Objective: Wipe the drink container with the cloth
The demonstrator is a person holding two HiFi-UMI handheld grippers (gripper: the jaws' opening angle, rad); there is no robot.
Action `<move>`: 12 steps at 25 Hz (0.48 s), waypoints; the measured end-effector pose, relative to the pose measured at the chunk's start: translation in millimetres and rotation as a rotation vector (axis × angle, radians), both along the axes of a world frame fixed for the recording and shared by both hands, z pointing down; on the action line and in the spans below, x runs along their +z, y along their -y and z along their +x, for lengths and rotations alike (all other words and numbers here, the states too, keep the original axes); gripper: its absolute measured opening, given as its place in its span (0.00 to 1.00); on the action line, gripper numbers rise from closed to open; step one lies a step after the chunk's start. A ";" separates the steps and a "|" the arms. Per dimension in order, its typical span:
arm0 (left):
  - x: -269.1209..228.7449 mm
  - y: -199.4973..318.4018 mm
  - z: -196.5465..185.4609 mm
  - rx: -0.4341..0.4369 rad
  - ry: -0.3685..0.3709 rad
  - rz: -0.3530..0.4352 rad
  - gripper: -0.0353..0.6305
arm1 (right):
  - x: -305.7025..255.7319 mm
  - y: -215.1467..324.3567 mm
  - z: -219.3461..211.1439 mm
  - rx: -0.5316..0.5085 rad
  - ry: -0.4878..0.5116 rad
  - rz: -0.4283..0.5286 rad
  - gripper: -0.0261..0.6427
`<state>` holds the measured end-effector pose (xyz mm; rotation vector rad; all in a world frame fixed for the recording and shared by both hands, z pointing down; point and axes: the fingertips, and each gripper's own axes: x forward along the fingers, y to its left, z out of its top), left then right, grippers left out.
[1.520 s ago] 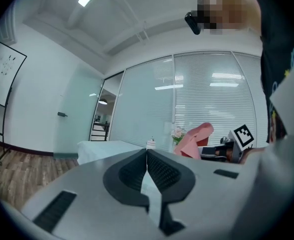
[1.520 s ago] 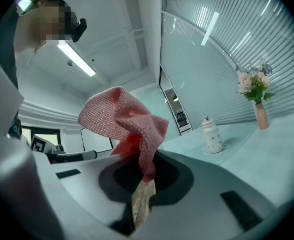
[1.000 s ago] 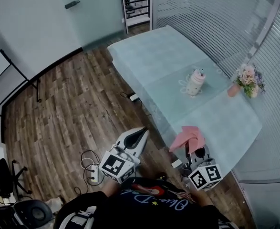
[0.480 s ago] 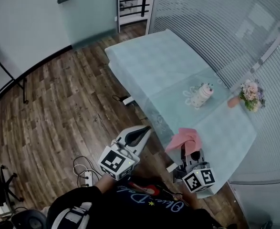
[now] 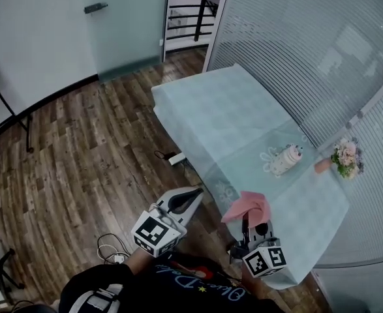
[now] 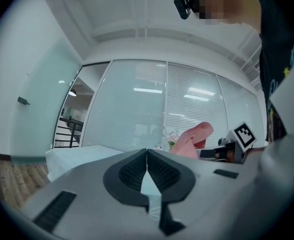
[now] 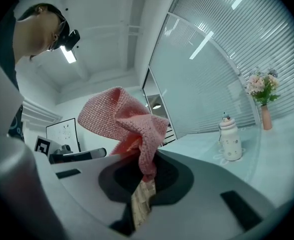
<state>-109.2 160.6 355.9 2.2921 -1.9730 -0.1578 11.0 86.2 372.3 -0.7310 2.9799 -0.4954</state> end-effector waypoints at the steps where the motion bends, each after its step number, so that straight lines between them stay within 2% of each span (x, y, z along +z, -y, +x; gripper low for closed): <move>1: -0.9 -0.9 -6.4 0.000 -0.001 0.001 0.06 | -1.9 0.5 -5.2 0.006 -0.004 0.004 0.06; 6: -0.3 -4.7 -29.7 0.009 -0.012 0.003 0.06 | -2.5 3.6 -21.7 0.044 -0.012 0.000 0.06; 12: 9.9 -5.0 -38.6 0.029 -0.058 0.025 0.06 | 2.3 1.8 -19.3 0.098 -0.017 -0.029 0.06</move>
